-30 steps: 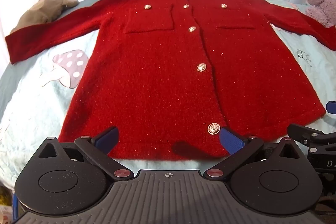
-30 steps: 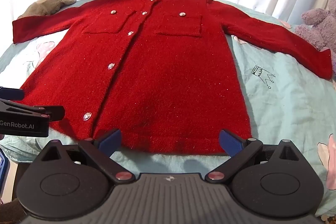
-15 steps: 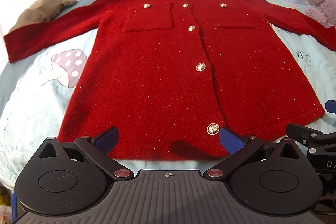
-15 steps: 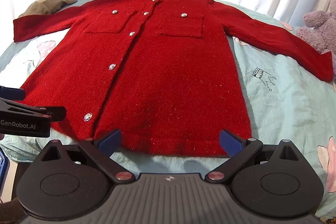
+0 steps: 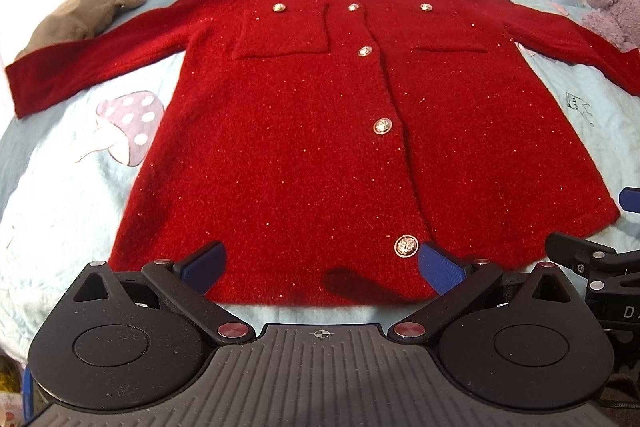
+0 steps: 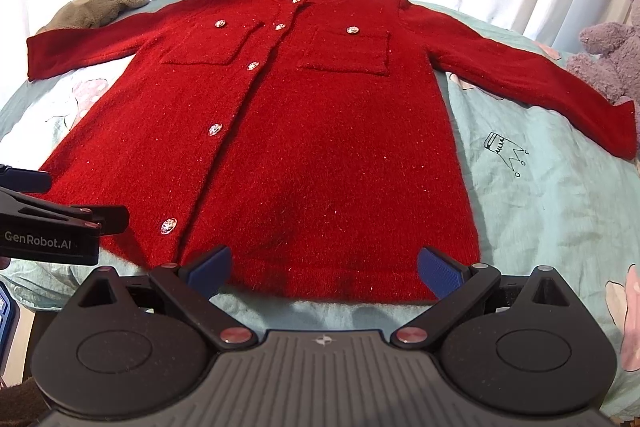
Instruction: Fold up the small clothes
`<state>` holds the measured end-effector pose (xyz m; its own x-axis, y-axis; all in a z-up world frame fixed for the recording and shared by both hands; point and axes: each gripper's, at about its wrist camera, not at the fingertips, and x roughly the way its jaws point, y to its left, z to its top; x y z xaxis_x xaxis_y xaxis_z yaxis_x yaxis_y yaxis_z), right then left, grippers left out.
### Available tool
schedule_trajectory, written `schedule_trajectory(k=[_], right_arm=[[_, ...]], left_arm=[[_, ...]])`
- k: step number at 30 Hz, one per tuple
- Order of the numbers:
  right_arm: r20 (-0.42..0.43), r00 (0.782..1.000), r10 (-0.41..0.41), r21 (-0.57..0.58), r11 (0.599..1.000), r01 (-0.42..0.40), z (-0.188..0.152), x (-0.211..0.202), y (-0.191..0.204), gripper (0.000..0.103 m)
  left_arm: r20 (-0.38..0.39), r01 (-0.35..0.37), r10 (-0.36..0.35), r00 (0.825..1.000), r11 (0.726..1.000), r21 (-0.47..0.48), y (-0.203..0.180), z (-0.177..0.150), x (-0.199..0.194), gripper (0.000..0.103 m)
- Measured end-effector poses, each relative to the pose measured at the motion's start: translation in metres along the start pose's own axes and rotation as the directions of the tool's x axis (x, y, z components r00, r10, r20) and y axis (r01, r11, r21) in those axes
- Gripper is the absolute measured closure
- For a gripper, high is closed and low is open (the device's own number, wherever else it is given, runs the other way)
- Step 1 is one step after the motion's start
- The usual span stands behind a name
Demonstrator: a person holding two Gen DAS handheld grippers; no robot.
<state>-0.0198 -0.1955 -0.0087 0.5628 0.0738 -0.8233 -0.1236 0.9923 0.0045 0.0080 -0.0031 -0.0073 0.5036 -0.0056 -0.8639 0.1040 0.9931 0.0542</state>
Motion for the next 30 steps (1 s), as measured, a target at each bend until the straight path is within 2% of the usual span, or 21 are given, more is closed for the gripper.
schedule_trajectory(k=[30], right_arm=[[-0.002,1.0,0.02,-0.006,1.0,-0.02,0.0061,0.0045,0.0014,0.004]], left_arm=[[-0.018,0.008,-0.008,1.0,1.0,-0.006,0.0055,0.0047,0.0049,0.0]])
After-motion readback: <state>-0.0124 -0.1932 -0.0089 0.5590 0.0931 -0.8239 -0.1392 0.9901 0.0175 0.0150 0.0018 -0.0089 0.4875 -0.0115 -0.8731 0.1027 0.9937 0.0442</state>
